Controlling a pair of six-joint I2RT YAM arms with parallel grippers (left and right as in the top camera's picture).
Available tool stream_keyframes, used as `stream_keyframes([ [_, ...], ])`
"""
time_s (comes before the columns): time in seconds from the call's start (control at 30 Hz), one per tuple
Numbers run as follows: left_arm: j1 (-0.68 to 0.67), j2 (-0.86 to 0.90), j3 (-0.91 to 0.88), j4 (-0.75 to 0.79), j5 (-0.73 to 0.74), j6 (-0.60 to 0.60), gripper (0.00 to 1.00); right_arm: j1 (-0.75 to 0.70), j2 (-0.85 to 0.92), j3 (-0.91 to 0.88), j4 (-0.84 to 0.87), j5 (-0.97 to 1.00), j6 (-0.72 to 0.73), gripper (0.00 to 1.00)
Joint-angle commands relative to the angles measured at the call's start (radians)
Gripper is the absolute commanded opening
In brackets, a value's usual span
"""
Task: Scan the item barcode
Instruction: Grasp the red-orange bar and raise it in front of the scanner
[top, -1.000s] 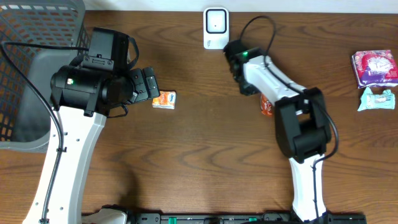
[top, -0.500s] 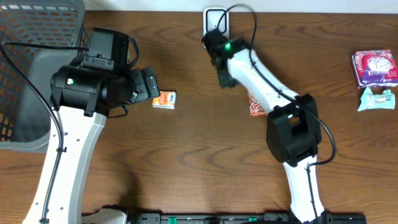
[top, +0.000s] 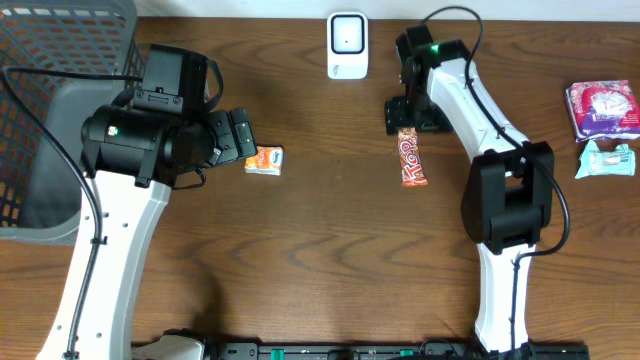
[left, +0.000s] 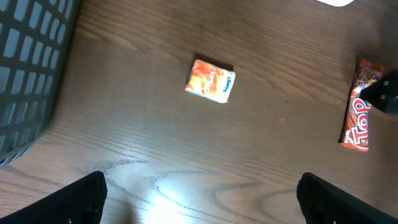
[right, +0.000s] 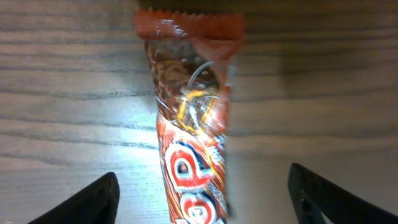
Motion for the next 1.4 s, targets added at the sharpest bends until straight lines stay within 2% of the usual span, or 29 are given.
stream_keyframes([
  [0.0,0.003,-0.002,0.013,0.000,-0.008,0.010,0.98,0.011,0.000,-0.076,0.051,-0.062,-0.030,0.78],
  [0.1,0.003,-0.002,0.013,0.000,-0.008,0.009,0.98,0.016,0.000,-0.150,0.135,-0.062,-0.029,0.75],
  [0.17,0.003,-0.002,0.013,0.000,-0.009,0.010,0.98,0.018,0.000,-0.181,0.172,-0.062,-0.027,0.65],
  [0.23,0.003,-0.002,0.013,0.000,-0.008,0.009,0.98,0.017,0.000,-0.196,0.195,-0.062,-0.018,0.45],
  [0.3,0.003,-0.002,0.013,0.000,-0.008,0.010,0.98,0.017,0.000,-0.197,0.209,-0.062,-0.018,0.11],
  [0.33,0.003,-0.002,0.012,0.000,-0.009,0.010,0.98,0.017,0.000,-0.196,0.219,-0.062,-0.018,0.01],
  [0.47,0.003,-0.002,0.013,0.000,-0.008,0.010,0.98,0.019,-0.001,-0.138,0.224,-0.063,-0.013,0.01],
  [0.63,0.003,-0.002,0.012,0.000,-0.008,0.009,0.98,0.027,-0.005,0.051,0.228,-0.078,0.001,0.01],
  [0.77,0.003,-0.002,0.013,0.000,-0.008,0.009,0.98,0.040,-0.005,0.192,0.297,-0.101,0.001,0.01],
  [0.93,0.003,-0.002,0.013,0.000,-0.008,0.010,0.98,0.062,-0.004,0.232,0.472,-0.111,0.021,0.01],
  [1.17,0.003,-0.002,0.013,0.000,-0.009,0.009,0.98,0.126,0.033,0.191,0.813,-0.064,0.034,0.01],
  [1.37,0.003,-0.002,0.013,0.000,-0.008,0.010,0.98,0.167,0.098,0.191,0.949,0.069,0.034,0.01],
])
